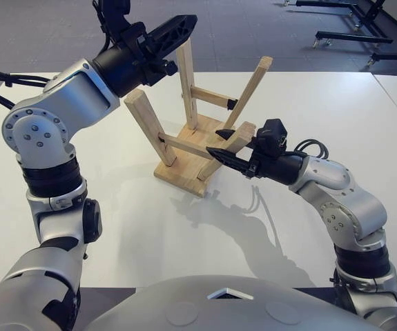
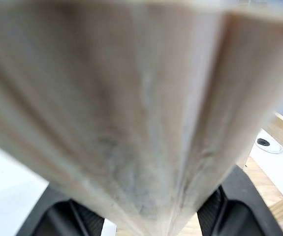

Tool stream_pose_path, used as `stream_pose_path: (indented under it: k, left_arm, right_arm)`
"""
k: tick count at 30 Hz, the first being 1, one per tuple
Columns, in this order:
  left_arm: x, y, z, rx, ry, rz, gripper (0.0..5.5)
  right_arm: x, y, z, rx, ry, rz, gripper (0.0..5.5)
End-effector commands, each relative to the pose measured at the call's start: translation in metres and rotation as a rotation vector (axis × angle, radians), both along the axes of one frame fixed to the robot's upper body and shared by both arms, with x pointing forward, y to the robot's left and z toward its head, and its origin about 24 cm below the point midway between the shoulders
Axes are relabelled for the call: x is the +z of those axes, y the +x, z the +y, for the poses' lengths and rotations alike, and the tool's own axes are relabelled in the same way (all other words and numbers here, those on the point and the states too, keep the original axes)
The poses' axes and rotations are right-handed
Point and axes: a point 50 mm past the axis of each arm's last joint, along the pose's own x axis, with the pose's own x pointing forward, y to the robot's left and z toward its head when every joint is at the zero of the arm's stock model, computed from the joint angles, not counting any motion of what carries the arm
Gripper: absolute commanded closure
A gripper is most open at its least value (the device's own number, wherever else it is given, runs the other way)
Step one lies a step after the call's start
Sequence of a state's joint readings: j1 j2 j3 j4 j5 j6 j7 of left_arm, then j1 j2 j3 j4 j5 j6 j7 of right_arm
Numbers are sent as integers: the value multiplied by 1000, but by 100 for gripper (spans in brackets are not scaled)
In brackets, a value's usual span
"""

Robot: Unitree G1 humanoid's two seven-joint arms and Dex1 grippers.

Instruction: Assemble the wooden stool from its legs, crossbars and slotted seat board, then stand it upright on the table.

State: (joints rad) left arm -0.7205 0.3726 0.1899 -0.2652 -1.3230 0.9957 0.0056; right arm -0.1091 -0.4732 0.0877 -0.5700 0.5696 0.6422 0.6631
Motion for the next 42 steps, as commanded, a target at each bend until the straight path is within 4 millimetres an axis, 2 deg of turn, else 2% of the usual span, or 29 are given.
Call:
stream_pose_path:
  k: [1, 3, 4, 16, 20, 22, 24, 28, 30, 32, 34, 36, 39, 40, 42]
  left_arm:
    - [3, 0, -1, 4, 17, -11, 547]
    - [4, 0, -2, 4, 17, -14, 547]
    - [4, 0, -2, 3, 17, -15, 550]
    - [3, 0, -3, 13, 10, -17, 550]
    - [4, 2, -2, 20, 3, -21, 550]
    - [4, 2, 0, 34, 1, -18, 550]
    - [5, 3, 1, 46, -8, -21, 550]
    - [11, 4, 8, 78, -48, -41, 550]
    - [22, 3, 18, 92, -96, -75, 550]
    - [35, 2, 31, 132, -133, -117, 550]
    - [40, 3, 42, 180, -123, -147, 550]
    - [43, 4, 52, 225, -118, -164, 550]
    - [61, 10, 86, 370, -114, -218, 550]
    - [60, 14, 98, 428, -87, -222, 550]
    - [46, 21, 109, 491, -35, -193, 550]
  right_arm:
    - [-23, -5, 4, 24, -37, 140, 345]
    - [-22, -4, 4, 18, -34, 136, 345]
    - [-22, -3, 5, 16, -32, 135, 309]
    - [-23, 4, 7, -17, 8, 151, 91]
    - [-32, 2, 1, -38, 8, 188, 31]
    - [-29, 1, -2, -39, 22, 189, 11]
    - [-19, -3, -5, -24, 35, 171, 11]
    - [17, -15, -25, 15, 87, 113, 11]
    - [52, -23, -37, 52, 164, 42, 11]
    - [91, -22, -52, 33, 237, -49, 11]
    - [117, -21, -61, -26, 273, -106, 11]
    - [128, -18, -63, -77, 310, -116, 49]
    - [156, -12, -63, -189, 476, -161, 100]
    - [156, -8, -57, -230, 499, -150, 125]
    - [145, 0, -36, -289, 502, -109, 167]
